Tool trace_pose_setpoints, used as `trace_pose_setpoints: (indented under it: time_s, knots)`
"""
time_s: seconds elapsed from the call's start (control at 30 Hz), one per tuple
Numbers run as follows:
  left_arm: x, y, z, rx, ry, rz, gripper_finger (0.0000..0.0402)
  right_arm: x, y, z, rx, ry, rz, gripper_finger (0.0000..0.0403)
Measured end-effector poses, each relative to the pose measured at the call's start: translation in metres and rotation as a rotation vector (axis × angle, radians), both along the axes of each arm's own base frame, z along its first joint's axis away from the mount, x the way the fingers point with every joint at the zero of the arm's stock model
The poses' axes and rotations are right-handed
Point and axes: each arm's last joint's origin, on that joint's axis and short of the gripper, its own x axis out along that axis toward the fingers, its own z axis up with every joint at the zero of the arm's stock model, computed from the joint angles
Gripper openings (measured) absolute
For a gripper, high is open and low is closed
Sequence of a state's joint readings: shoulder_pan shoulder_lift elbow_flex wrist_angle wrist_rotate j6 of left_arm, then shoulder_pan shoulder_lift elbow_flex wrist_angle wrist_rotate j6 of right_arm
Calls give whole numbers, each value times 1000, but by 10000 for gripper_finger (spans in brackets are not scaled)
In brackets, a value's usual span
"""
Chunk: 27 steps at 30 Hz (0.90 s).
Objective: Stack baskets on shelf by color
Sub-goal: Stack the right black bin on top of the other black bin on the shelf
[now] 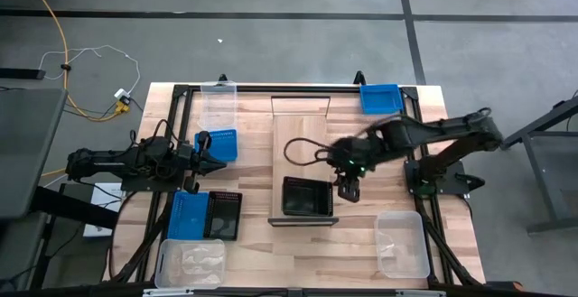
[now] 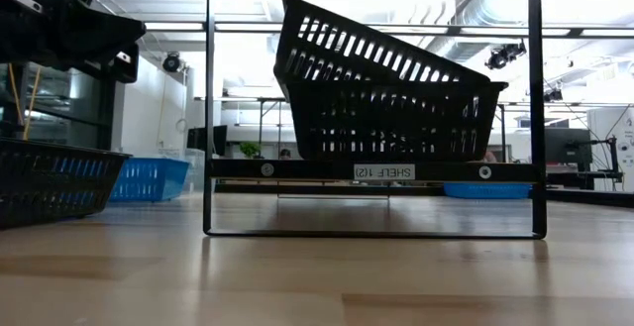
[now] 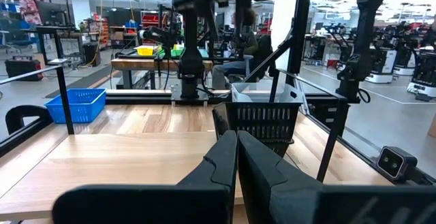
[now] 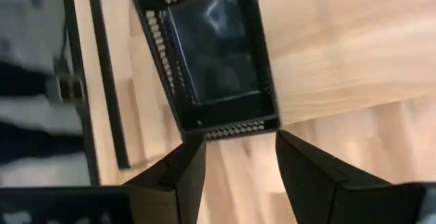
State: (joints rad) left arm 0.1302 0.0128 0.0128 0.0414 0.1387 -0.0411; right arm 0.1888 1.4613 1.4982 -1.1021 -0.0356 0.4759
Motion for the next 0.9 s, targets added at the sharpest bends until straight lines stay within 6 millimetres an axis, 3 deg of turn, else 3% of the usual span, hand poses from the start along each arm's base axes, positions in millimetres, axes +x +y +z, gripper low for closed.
trace_pose_setpoints:
  time_s: [0.2, 0.37, 0.53, 0.73, 0.9]
  knots:
    - [0, 0, 0, 0, 0, 0, 3, -34, 5, -25, 198, -186, -235, 165]
    - [0, 0, 2, 2, -17, 0, 3, -43, 2, -31, 238, -396, -351, 165]
    - [0, 0, 5, -13, -52, 4, 3, -29, -4, -46, 182, -460, -419, 165]
    - [-6, 1, 30, -323, -319, -25, 3, -9, -8, -71, 245, -320, -510, 165]
    - [-12, 4, 44, -486, -494, 60, 3, -2, -5, -93, 270, -170, -553, 165]
